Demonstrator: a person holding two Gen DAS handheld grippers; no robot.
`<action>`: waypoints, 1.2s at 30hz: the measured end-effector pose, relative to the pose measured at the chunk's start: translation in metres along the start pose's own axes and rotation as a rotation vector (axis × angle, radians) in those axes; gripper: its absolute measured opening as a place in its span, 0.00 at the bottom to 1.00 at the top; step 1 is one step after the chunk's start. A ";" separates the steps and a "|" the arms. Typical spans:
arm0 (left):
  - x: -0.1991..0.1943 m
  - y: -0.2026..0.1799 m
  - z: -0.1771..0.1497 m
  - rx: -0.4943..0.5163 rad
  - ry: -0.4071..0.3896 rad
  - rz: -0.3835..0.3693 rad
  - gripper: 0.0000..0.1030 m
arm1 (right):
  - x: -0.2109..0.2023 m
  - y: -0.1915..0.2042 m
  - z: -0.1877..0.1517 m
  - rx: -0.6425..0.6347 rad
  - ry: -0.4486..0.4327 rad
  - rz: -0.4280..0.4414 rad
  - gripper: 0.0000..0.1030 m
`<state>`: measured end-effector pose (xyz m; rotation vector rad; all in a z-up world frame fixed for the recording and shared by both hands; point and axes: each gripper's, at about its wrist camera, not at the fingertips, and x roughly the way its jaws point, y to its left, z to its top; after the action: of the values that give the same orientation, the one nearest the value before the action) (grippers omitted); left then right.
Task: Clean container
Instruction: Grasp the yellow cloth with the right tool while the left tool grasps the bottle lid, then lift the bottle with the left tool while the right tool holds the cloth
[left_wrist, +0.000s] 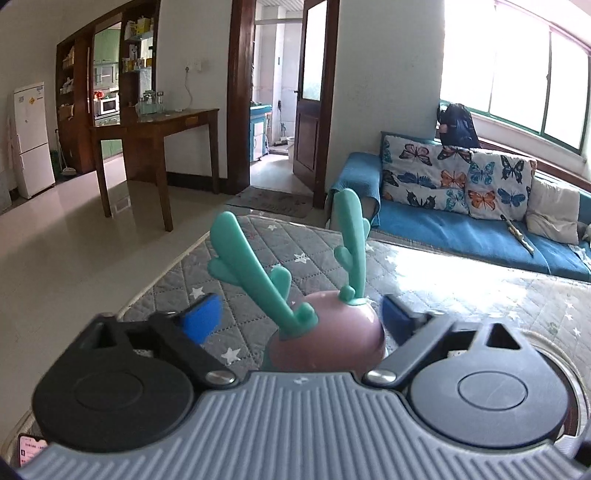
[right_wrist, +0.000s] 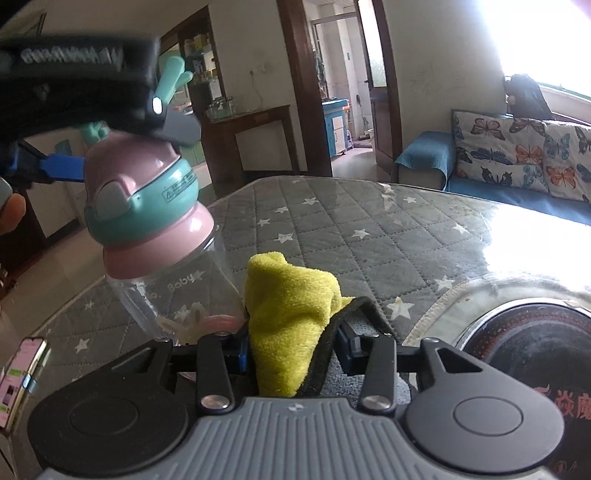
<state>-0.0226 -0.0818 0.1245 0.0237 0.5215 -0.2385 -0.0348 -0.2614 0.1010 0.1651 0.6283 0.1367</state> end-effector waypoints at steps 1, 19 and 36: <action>0.001 0.001 0.000 -0.006 0.001 -0.010 0.80 | -0.001 0.000 0.000 0.002 -0.002 0.002 0.35; 0.001 0.041 -0.004 -0.065 -0.004 -0.093 0.58 | -0.048 0.014 0.029 0.049 -0.174 0.222 0.23; -0.001 0.053 -0.010 -0.057 -0.008 -0.122 0.58 | -0.031 0.023 0.009 0.035 -0.120 0.259 0.23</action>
<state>-0.0164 -0.0287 0.1142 -0.0642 0.5222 -0.3430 -0.0561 -0.2454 0.1299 0.2864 0.4883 0.3628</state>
